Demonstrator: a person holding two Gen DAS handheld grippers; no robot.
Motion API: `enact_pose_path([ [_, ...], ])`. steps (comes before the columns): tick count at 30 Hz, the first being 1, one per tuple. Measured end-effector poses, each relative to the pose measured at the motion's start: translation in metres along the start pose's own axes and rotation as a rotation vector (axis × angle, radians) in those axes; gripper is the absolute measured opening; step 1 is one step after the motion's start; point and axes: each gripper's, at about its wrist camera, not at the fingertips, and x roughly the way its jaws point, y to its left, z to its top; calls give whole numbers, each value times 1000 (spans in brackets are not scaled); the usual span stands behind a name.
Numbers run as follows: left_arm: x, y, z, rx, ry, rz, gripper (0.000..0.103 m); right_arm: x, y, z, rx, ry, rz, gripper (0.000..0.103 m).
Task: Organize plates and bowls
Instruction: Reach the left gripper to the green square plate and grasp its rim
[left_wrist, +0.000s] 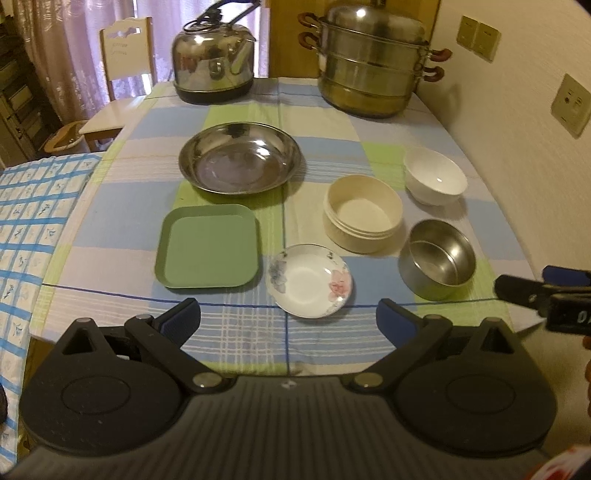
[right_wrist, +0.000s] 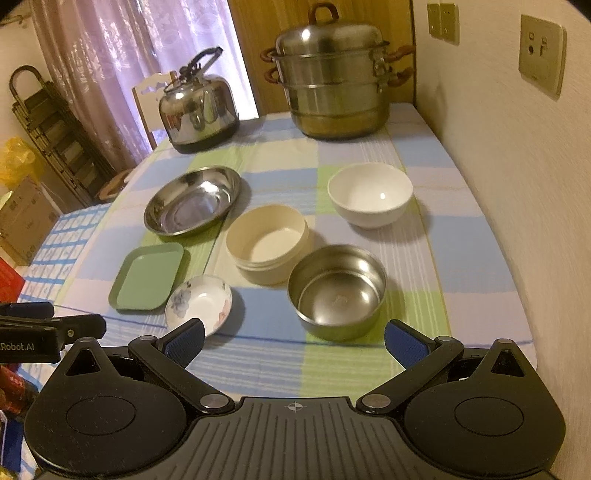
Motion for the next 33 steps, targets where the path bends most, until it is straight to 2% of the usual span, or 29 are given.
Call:
enact_pose_path([
  [4,2,11,-4,-22,-33,42,101,7,-7,0,-13,-38,33,103],
  [10,8,26,-15,-51,-94,189,101,13,-26,-4,79,-107,144,103],
  [12,7,32,-22,-55,-143,240,101,18,-30,-4,108,-108,158,103],
  [14,7,38,-26,-67,-138,271,101,21,-31,-5,109,-107,161,103],
  [19,16,61,-28,-140,-55,224,101,36,-21,-8,31,-54,189,103],
  [23,27,70,-26,-133,-11,244,101,55,-10,-7,4,6,186,103],
  [27,42,79,-20,-111,-7,259,101,68,1,-3,-6,15,198,103],
  [33,68,101,1,-109,-27,240,101,99,29,11,-21,47,191,103],
])
